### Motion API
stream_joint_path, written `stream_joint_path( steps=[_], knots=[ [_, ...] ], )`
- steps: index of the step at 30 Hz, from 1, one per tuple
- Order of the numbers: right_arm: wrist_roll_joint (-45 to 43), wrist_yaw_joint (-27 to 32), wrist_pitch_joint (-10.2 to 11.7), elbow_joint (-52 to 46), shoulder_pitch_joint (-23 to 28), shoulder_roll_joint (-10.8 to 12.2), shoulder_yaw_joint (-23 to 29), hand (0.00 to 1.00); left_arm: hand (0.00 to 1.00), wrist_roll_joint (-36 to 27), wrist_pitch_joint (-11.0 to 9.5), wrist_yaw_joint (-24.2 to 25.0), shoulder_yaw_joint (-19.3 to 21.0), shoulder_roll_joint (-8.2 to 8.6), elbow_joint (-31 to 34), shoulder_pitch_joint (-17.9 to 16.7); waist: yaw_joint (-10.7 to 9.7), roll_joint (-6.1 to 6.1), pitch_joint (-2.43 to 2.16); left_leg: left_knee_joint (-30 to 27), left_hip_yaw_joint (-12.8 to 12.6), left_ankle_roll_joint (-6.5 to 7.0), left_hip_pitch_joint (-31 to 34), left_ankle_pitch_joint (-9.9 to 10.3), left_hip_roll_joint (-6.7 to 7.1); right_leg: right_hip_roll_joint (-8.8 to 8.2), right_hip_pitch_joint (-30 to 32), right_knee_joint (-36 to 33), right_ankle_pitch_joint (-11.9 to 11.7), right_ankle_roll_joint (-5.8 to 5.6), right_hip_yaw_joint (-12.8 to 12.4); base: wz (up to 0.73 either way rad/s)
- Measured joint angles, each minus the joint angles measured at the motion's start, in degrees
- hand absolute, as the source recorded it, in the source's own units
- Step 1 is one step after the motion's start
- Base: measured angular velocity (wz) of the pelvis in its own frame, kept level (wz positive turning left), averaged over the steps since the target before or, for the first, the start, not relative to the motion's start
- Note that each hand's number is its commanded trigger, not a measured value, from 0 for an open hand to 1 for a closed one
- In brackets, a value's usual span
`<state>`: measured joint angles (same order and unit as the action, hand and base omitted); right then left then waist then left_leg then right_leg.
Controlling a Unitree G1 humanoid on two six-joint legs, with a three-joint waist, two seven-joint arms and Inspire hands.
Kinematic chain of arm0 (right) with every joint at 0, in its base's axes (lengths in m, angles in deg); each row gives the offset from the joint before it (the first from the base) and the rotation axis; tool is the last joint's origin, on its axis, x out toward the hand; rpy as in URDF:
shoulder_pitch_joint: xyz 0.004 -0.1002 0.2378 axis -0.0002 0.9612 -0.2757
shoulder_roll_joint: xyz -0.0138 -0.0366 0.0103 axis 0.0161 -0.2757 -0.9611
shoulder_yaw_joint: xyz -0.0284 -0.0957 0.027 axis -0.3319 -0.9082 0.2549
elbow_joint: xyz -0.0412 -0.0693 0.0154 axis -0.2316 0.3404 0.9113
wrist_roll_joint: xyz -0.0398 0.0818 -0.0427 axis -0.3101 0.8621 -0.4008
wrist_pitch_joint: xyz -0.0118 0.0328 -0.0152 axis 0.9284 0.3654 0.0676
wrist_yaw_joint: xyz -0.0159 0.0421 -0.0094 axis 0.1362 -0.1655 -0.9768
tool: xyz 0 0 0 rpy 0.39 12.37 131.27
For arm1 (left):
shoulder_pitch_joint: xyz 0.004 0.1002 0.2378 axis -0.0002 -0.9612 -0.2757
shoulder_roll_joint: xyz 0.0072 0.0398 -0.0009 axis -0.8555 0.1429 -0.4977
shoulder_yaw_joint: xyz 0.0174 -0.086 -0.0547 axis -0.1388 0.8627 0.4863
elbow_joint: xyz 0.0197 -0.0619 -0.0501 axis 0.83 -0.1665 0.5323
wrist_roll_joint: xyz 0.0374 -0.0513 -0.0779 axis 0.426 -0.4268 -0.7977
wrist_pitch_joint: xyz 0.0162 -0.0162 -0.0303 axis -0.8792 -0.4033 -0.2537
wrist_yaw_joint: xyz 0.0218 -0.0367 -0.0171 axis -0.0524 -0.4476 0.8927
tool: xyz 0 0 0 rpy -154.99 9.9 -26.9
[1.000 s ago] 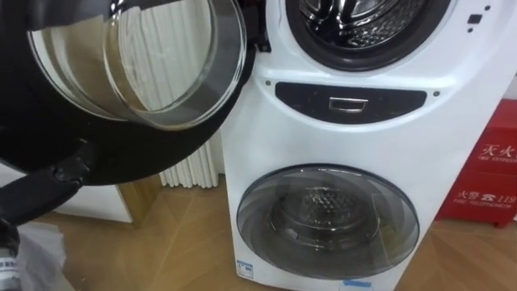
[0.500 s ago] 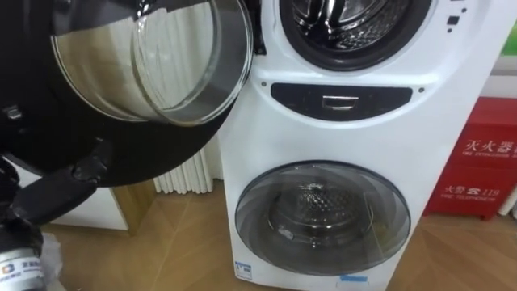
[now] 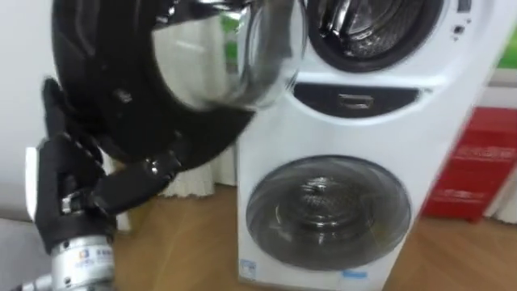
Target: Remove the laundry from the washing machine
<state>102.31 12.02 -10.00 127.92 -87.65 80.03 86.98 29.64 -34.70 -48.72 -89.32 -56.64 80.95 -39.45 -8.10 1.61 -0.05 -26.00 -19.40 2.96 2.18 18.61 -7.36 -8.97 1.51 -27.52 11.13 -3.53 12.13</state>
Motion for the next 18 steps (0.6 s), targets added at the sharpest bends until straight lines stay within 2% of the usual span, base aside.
stream_joint_path(
  steps=[1,2,3,4,5,6,7,8,9,10,11,12,13,14,15,16,17,18],
  knots=[
    [0.25,0.65,0.05,-0.03,0.06,-0.69,-0.59,0.00,0.00,-1.27,0.49,0.47,-2.74,0.24,-0.18,-0.09,0.67,0.01,-0.72,6.59,-6.17,-0.92,-2.70,-2.51,0.25,0.19,0.94,-0.62,-0.19,0.57,0.34,0.44],
    [0.31,1.04,0.06,-0.19,0.05,-0.79,-1.41,0.00,0.00,-1.68,0.76,1.01,-4.28,0.22,-0.19,-0.08,1.14,0.42,-1.04,9.38,-8.67,-1.86,-3.84,-3.75,0.76,0.62,1.22,-0.18,-0.98,1.04,0.31,0.40],
    [0.67,1.73,0.34,-0.51,0.12,-1.03,-2.45,0.00,0.00,-1.88,1.21,2.99,-7.29,0.04,-0.02,0.21,2.77,1.26,-0.83,12.32,-9.86,-3.35,-4.74,-6.18,3.74,1.45,2.19,4.56,-8.11,0.70,-1.63,0.17],
    [0.68,2.34,0.40,-0.86,-0.03,-1.31,-2.81,0.00,0.00,-1.80,1.35,4.55,-10.16,0.22,-0.18,0.39,3.99,1.30,-0.88,12.37,-9.03,0.27,-3.73,-8.80,5.89,1.19,2.85,7.31,-8.65,0.55,-1.44,0.00],
    [0.69,2.80,0.39,-1.44,0.07,-1.17,-2.83,0.00,0.00,-1.82,1.62,4.71,-11.25,0.12,-0.25,0.29,3.83,0.41,-1.26,12.26,-9.11,2.06,-3.25,-8.17,5.95,1.69,2.06,9.26,-8.94,-0.12,-3.21,-0.23],
    [0.68,3.32,0.20,-3.44,0.51,-0.59,-3.12,0.00,0.00,-2.66,1.98,5.00,-12.76,-0.21,-1.30,0.29,3.00,-1.87,-1.82,13.47,-16.33,3.08,-4.14,-7.77,3.38,3.37,-0.04,9.71,-7.73,1.25,-3.86,-0.06],
    [1.69,3.68,-0.47,-5.17,2.49,-0.50,-4.22,0.00,0.00,-5.88,2.06,6.62,-14.83,-0.30,-3.30,0.40,3.54,-2.29,-2.61,15.04,-16.93,-6.55,-6.18,-7.96,3.86,4.28,0.06,5.27,-4.50,3.20,-3.71,0.00],
    [2.02,3.92,-0.72,-5.47,3.13,-0.14,-4.28,0.00,0.00,-6.82,2.22,8.23,-16.39,-0.86,-4.07,1.61,4.32,-1.35,-2.43,10.11,-11.36,-7.55,-4.69,-7.10,4.24,3.94,1.11,1.58,-3.26,1.86,-4.82,-0.43],
    [1.80,3.98,-1.84,-5.32,2.58,0.29,-4.29,0.00,0.00,-8.52,2.20,11.43,-19.21,-1.80,-5.03,4.76,8.10,-0.25,-1.31,-3.79,4.84,-4.36,-0.57,-1.71,3.85,2.79,6.22,-7.49,-1.57,-0.45,-7.25,-0.68],
    [1.94,3.71,-2.50,-5.77,1.07,0.87,-5.30,0.00,0.00,-10.16,1.78,14.55,-19.28,-3.12,-5.48,6.05,5.73,-0.17,-1.01,-7.23,6.27,-1.93,1.49,4.70,3.75,0.88,8.34,-12.16,1.22,-0.86,-6.79,-0.61],
    [1.81,3.35,-2.69,-6.62,1.45,1.21,-6.19,0.00,0.00,-10.90,2.02,15.62,-19.20,-3.78,-6.01,5.94,3.50,0.86,-0.93,-7.25,4.03,-1.77,1.03,4.82,3.00,0.18,7.57,-12.09,2.88,-0.66,-6.00,0.00],
    [1.51,1.97,-2.77,-9.38,2.84,0.96,-6.84,0.00,0.00,-11.27,2.90,17.99,-19.64,-4.06,-6.23,6.24,0.79,-0.15,-1.28,-5.27,-1.19,-1.65,-0.40,4.90,0.15,0.37,6.05,-10.96,4.60,-0.10,-3.83,-0.12],
    [1.50,2.00,-2.77,-10.72,3.09,0.21,-7.49,0.00,0.00,-13.25,3.08,20.81,-20.72,-4.25,-6.61,6.94,0.25,-0.72,-0.91,0.37,-6.66,-3.26,-3.07,3.33,0.09,0.57,5.45,-7.93,4.69,-0.22,-3.36,-0.34],
    [1.47,2.36,-2.77,-11.06,3.09,-0.38,-8.60,0.00,0.00,-14.00,3.23,22.20,-21.41,-4.42,-6.74,7.30,-0.05,-0.77,-1.25,3.57,-9.41,-3.55,-4.41,1.95,0.30,0.73,4.65,-5.51,4.42,-0.25,-3.08,-0.65],
    [1.48,2.57,-2.73,-11.23,2.82,-1.41,-10.95,0.00,0.00,-15.69,3.79,24.92,-22.52,-5.08,-6.74,8.22,-1.05,-1.64,-0.98,8.87,-12.39,-3.78,-6.49,-1.57,1.33,1.24,2.46,0.44,2.81,-0.12,-1.86,-0.73],
    [1.40,2.48,-2.74,-11.25,2.49,-1.55,-12.49,0.00,0.00,-15.83,4.76,27.76,-23.44,-6.20,-6.72,9.65,-0.91,-1.08,-0.30,11.83,-12.41,-2.98,-7.70,-4.21,3.65,1.98,0.99,5.92,-1.91,0.35,-1.86,-0.90],
    [1.25,2.29,-2.76,-11.19,2.27,-1.63,-13.17,0.00,0.00,-16.00,5.16,29.04,-23.49,-6.86,-6.82,9.75,-0.65,-0.95,-0.15,12.61,-11.76,-2.64,-8.10,-4.26,4.68,2.12,0.33,8.08,-1.29,1.12,-1.75,-1.24],
    [0.62,1.86,-2.75,-11.36,2.08,-2.02,-13.56,0.00,0.00,-16.05,6.52,30.95,-23.65,-8.13,-7.56,9.62,-0.97,-2.35,0.15,13.42,-5.93,-2.34,-8.58,-4.07,5.21,3.82,-0.47,10.93,-3.40,1.44,-2.74,-1.16]
  ],
)
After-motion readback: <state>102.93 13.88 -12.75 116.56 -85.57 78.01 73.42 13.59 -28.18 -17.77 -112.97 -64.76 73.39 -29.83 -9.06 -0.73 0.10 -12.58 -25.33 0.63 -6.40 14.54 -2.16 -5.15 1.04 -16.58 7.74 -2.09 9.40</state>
